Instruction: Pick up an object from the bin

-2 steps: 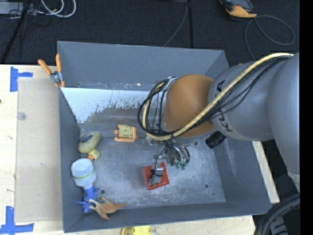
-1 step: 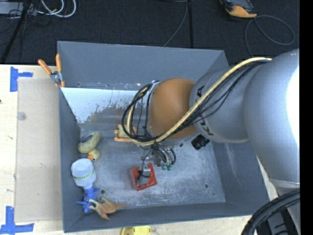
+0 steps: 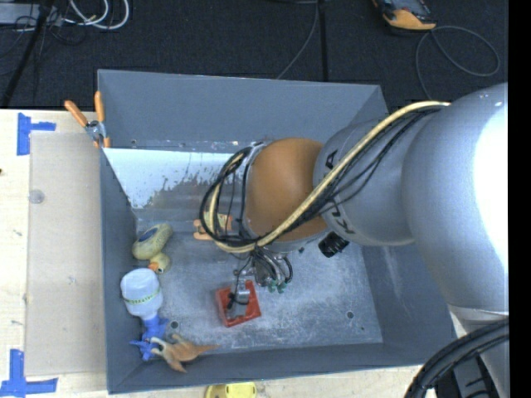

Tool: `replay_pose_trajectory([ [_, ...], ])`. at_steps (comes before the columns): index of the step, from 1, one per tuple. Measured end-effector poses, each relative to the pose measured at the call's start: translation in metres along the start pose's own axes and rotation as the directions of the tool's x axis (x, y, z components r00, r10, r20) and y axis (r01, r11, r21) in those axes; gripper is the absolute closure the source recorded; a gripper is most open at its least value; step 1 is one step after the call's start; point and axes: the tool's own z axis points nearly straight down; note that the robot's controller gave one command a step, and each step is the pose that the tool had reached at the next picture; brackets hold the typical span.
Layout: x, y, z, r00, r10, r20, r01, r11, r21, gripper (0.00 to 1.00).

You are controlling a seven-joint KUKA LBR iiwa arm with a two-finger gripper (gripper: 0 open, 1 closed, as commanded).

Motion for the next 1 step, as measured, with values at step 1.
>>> replay_pose_trajectory([
  [1,-0.0092,-0.0229,-0.0299,0.998,0.07,-0.003,-0.07,0.998,0.003,0.0],
])
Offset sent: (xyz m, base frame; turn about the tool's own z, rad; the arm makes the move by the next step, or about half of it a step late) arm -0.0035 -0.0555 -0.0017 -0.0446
